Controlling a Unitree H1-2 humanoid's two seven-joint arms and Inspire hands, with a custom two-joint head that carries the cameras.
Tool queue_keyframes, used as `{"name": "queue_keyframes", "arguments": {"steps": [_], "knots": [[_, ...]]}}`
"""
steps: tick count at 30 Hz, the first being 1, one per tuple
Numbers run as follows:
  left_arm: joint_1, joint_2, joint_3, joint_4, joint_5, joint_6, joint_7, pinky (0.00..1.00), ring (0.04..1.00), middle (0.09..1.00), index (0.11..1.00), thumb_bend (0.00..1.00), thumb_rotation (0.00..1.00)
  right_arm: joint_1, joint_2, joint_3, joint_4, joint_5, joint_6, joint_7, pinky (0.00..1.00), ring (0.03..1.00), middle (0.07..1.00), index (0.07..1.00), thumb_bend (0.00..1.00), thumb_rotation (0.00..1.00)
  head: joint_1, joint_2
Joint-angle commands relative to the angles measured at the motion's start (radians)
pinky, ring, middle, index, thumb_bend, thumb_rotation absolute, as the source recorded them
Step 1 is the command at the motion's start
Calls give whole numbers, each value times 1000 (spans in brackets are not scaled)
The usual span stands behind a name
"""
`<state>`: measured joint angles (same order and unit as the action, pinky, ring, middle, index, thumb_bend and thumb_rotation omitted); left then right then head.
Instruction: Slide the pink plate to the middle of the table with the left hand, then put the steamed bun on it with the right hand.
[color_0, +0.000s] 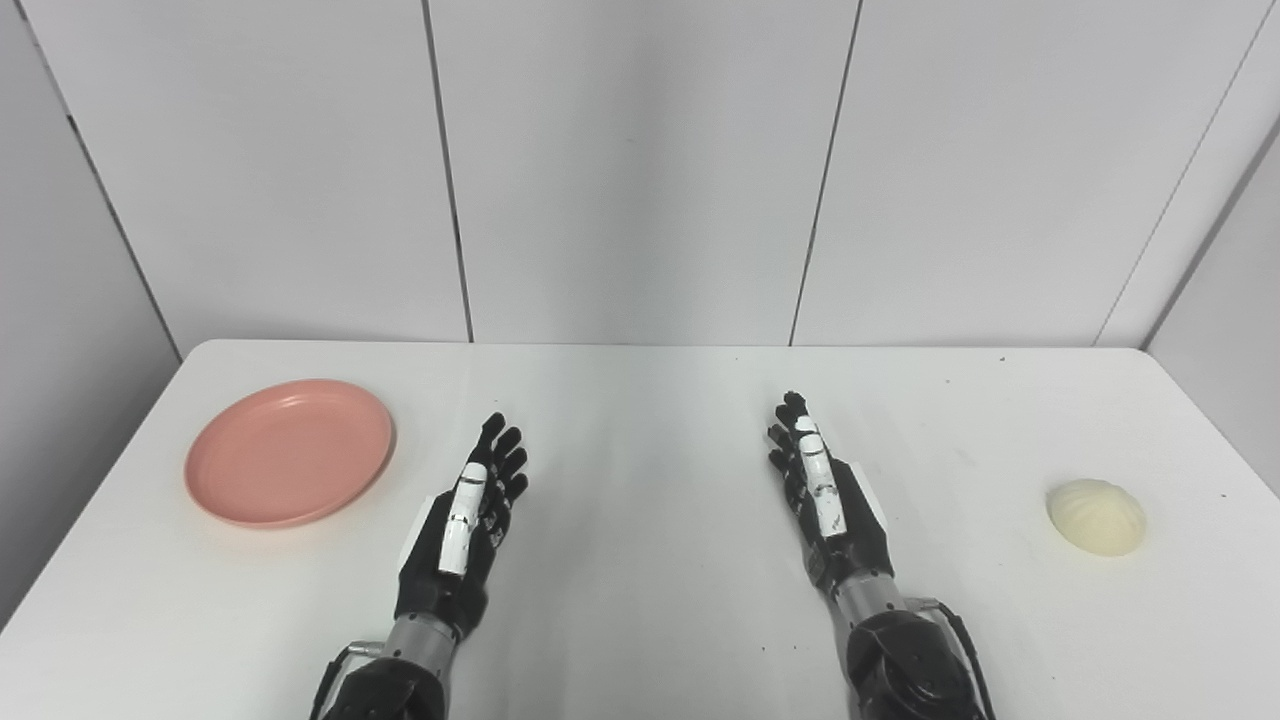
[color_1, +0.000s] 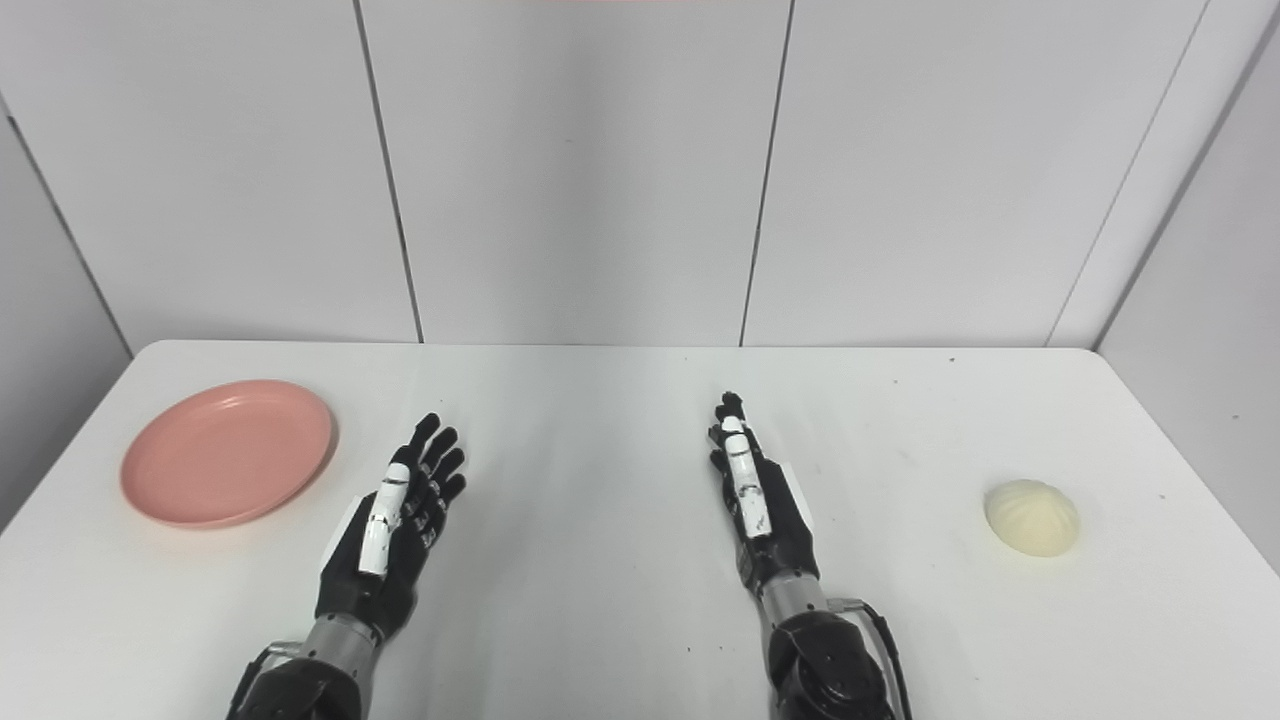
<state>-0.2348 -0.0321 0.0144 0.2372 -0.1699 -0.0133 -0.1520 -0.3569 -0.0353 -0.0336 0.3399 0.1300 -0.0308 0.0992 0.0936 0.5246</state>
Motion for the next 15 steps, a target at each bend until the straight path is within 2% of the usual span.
{"name": "queue_keyframes", "arguments": {"steps": [1,15], "knots": [[66,9,2,87,-2,45,2,1000,995,1000,1000,399,1000,46,10,3,62,3,-9,9,1000,1000,1000,1000,174,1000,-1,-1],[62,10,5,100,-2,37,-5,1000,994,1000,1000,409,1000,46,11,3,63,-2,-12,4,1000,1000,1000,1000,174,1000,-1,-4]]}}
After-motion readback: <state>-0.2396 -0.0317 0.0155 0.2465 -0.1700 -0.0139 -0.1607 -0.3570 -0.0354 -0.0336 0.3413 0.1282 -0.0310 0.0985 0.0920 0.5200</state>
